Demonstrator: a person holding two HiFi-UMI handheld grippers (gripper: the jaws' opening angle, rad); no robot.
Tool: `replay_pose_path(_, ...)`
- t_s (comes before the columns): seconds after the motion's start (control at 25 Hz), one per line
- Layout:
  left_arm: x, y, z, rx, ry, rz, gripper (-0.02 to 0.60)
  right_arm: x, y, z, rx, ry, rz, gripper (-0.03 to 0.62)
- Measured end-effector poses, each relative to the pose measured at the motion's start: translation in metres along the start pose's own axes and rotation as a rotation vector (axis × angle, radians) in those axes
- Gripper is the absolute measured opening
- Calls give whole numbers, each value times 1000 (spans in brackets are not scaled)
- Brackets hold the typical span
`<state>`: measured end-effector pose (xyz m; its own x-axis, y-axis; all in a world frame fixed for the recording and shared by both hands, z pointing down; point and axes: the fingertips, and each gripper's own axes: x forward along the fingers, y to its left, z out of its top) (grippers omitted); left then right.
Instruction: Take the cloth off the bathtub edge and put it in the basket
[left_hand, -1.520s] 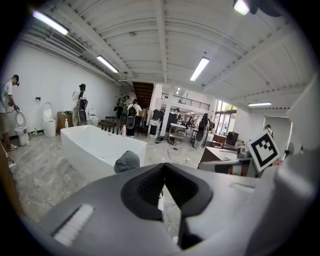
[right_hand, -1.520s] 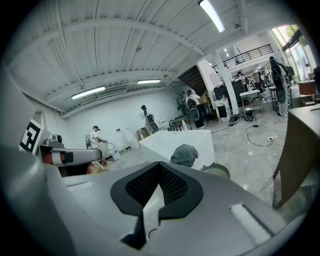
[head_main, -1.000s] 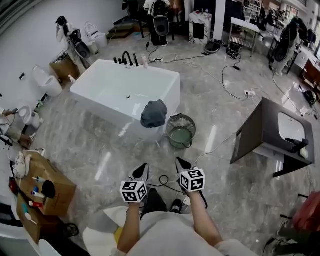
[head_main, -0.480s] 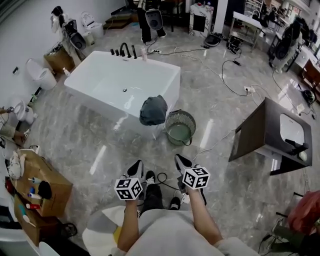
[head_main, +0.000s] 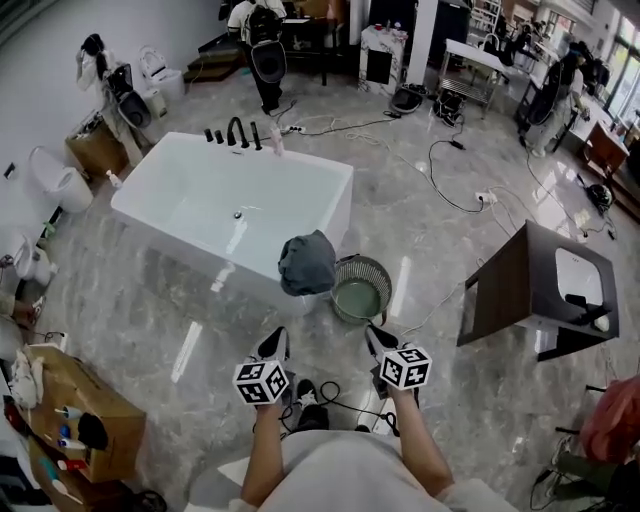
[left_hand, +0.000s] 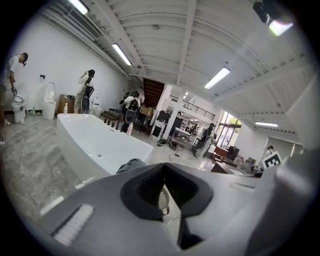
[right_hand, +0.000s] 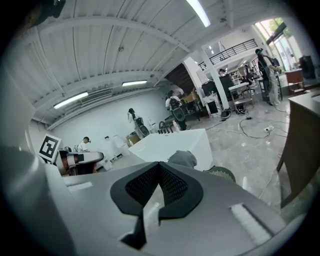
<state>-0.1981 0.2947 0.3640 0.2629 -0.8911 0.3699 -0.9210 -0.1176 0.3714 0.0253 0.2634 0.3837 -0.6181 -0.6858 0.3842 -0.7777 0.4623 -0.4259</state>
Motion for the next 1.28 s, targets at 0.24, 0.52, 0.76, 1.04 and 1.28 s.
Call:
replay_pose_path(0.24,37,41,30,-47,8,-53,58,48,18,20,-53,12,-50,2)
replay_pose_path(0.52,55,93,35,-91,52,-77,58,98,51,45,-47,-5,-9,2)
replay_pose_path(0.76,53,137,35,-117,52,-52,58,122,73,40,-72,-8,17,2)
replay_pose_path(1.04,64,162,30,-123,85,-16,58,142,66,39,-65,-20,28,2)
replay_pose_path(1.28,97,172,28,-123,128,6,58,172,47,41,-83,16,34,2)
